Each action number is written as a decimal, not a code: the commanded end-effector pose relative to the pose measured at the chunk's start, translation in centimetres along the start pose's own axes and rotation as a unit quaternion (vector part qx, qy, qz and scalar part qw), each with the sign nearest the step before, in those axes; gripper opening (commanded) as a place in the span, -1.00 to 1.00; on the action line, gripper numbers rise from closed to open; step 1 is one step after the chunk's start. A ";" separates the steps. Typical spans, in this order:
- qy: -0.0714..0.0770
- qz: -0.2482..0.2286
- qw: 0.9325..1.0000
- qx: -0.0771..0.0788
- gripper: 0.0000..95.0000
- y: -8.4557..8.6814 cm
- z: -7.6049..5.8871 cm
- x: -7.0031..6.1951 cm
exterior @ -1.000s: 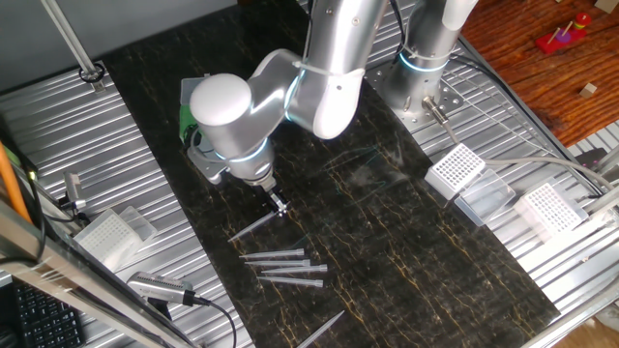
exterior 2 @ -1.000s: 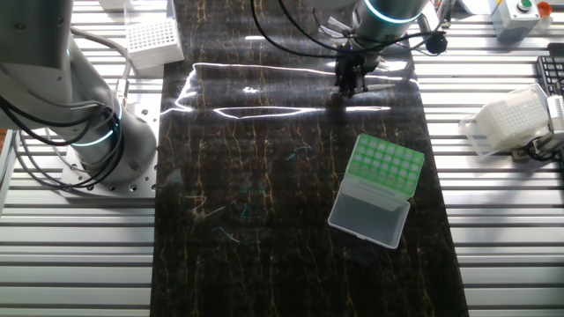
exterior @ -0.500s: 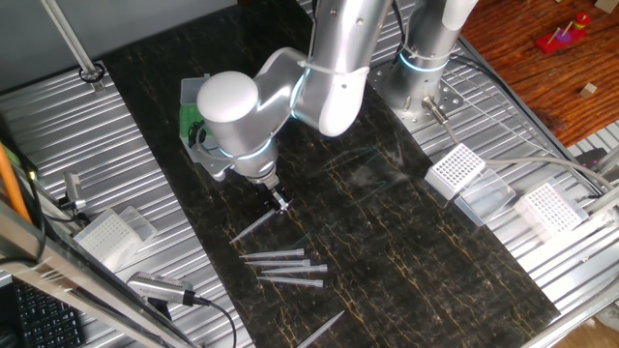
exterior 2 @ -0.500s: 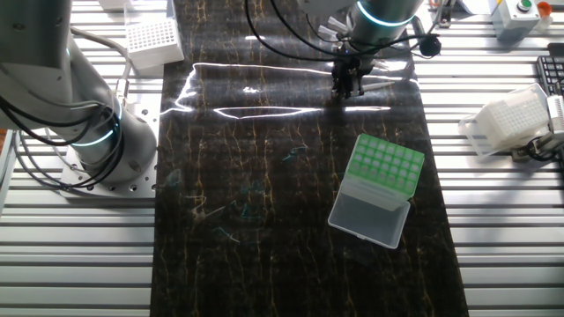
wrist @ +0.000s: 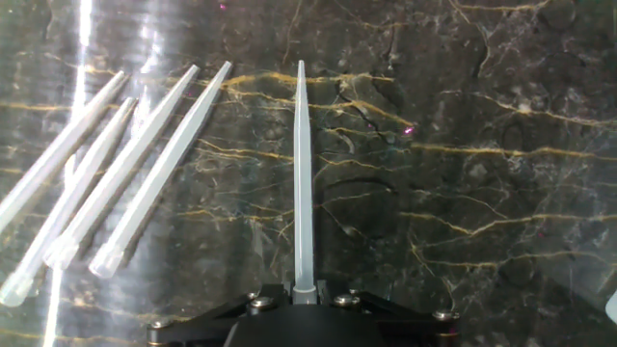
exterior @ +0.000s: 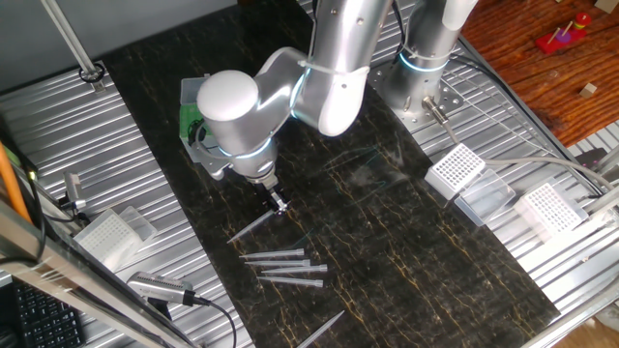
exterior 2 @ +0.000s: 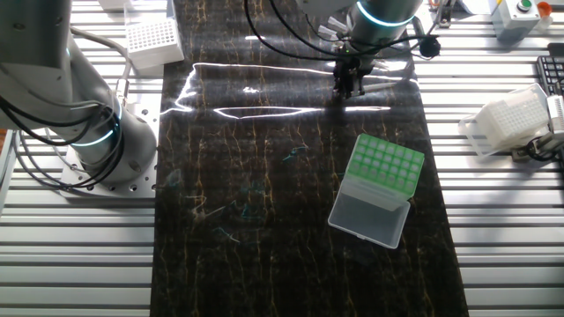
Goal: Insert a large pipette tip into the holder for large pipette tips
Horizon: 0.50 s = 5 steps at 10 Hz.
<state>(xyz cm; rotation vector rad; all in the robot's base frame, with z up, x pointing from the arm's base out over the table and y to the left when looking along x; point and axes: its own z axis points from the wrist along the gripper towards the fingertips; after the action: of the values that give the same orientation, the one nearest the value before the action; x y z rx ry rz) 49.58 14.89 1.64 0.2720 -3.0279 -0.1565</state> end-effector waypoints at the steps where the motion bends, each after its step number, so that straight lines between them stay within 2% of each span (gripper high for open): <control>1: 0.001 0.005 1.000 0.002 -1.00 0.1 -1.3 -1.3; 3: 0.000 0.006 1.000 0.003 -1.00 -0.1 -2.3 -2.3; 5: -0.003 -0.001 1.000 0.002 -1.00 -1.1 -2.7 -2.9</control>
<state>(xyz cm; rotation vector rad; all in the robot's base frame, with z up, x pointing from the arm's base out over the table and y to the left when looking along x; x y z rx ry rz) 53.06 13.92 3.98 0.2806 -3.0349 -0.1499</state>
